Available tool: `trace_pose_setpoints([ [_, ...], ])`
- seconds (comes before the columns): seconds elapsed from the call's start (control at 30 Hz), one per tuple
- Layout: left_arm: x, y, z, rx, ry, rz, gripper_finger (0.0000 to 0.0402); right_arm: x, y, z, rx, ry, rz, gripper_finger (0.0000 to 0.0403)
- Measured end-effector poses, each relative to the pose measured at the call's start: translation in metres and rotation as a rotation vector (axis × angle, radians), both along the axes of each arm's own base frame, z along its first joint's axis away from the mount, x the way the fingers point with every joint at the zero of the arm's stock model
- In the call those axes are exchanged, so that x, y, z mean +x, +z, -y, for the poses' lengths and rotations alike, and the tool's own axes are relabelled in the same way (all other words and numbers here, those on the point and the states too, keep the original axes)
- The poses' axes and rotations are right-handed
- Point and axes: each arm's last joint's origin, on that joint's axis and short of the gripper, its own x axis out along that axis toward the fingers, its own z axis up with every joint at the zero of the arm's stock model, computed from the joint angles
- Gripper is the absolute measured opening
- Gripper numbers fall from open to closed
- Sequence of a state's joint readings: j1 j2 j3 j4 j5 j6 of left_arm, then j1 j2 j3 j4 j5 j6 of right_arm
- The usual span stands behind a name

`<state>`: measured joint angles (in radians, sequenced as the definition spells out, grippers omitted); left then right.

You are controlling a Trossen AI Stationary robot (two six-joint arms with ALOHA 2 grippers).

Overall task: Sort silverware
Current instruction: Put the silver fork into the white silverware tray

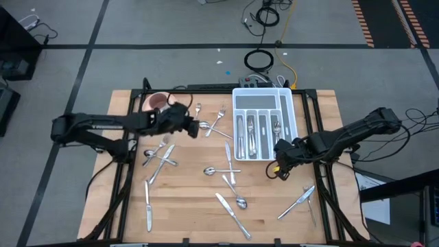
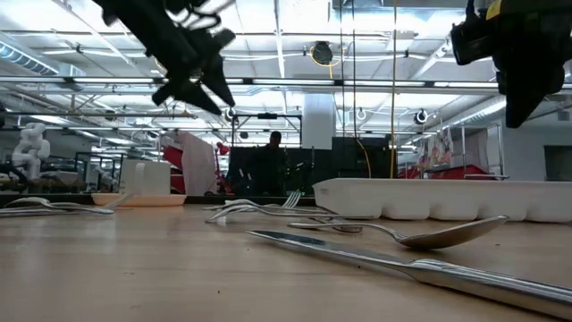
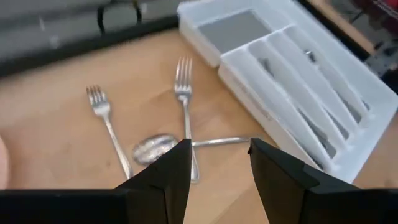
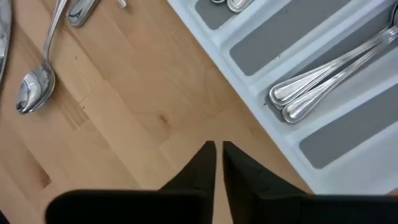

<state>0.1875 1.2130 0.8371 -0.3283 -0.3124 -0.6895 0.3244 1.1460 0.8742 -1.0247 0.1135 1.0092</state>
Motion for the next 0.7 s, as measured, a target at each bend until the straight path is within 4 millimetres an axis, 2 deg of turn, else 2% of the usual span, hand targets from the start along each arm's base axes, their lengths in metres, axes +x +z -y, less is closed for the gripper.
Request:
trace_pose_setpoints([
  [0.13, 0.001, -0.014, -0.022, -0.110, 0.011, -0.044, 0.0168, 0.000, 0.000, 0.000, 0.000, 0.001, 0.000, 0.0061],
  [0.2, -0.004, -0.023, -0.027, -0.223, 0.019, -0.102, 0.0168, -0.001, 0.000, 0.000, -0.002, 0.002, -0.004, 0.0079],
  [0.33, -0.027, -0.041, -0.017, -0.360, -0.049, -0.410, 0.0168, -0.003, 0.000, 0.000, -0.031, 0.012, -0.016, 0.0107],
  [0.47, -0.052, -0.040, 0.000, -0.396, -0.025, -0.635, 0.0168, -0.004, 0.000, -0.002, -0.086, 0.033, -0.004, 0.0122],
  [0.57, -0.064, -0.034, 0.009, -0.358, 0.007, -0.649, 0.0168, -0.004, 0.000, -0.002, -0.111, 0.036, 0.004, 0.0125],
  [0.7, -0.073, -0.030, 0.009, -0.307, 0.022, -0.554, 0.0168, -0.004, 0.000, -0.001, -0.146, 0.043, 0.013, 0.0125],
])
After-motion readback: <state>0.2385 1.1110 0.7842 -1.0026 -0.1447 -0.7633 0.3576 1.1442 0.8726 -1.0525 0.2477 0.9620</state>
